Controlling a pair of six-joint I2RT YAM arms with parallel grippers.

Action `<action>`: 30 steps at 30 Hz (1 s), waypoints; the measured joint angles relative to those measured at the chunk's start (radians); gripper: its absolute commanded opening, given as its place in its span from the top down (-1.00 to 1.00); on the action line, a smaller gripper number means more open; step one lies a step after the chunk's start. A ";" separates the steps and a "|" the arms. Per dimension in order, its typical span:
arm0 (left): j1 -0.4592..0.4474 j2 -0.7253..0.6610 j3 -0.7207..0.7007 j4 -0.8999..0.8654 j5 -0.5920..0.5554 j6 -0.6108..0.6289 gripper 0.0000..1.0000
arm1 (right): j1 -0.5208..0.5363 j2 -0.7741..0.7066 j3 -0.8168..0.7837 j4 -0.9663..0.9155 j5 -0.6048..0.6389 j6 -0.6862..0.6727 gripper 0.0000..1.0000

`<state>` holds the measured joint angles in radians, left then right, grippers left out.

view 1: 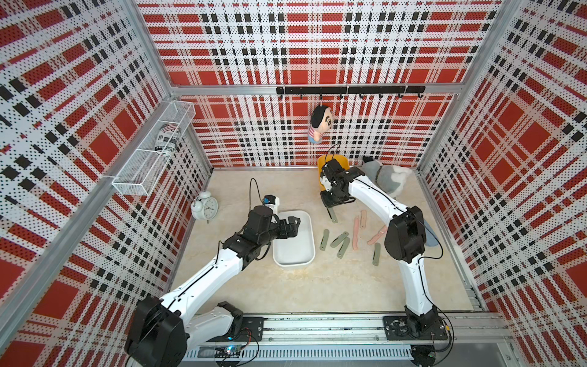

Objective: Place the fruit knives into the storage box by color
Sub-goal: Pick up the fruit knife from the center of the board, then place the fruit knife in the storage box.

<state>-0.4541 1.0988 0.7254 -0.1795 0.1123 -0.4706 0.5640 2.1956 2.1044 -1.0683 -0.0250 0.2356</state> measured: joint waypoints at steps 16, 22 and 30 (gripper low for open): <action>0.066 -0.212 -0.079 -0.061 0.132 -0.087 -0.94 | 0.227 -0.034 0.095 -0.013 -0.069 0.076 0.51; 0.039 -0.285 -0.094 -0.111 0.122 -0.137 -0.94 | 0.278 -0.027 0.061 0.048 -0.119 0.116 0.52; -0.043 -0.348 -0.156 -0.135 0.085 -0.218 -0.95 | 0.291 0.035 -0.021 0.149 -0.169 0.174 0.52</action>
<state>-0.4969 0.7513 0.5690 -0.3149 0.1978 -0.6884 0.8547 2.2311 2.0830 -0.9195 -0.1936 0.4099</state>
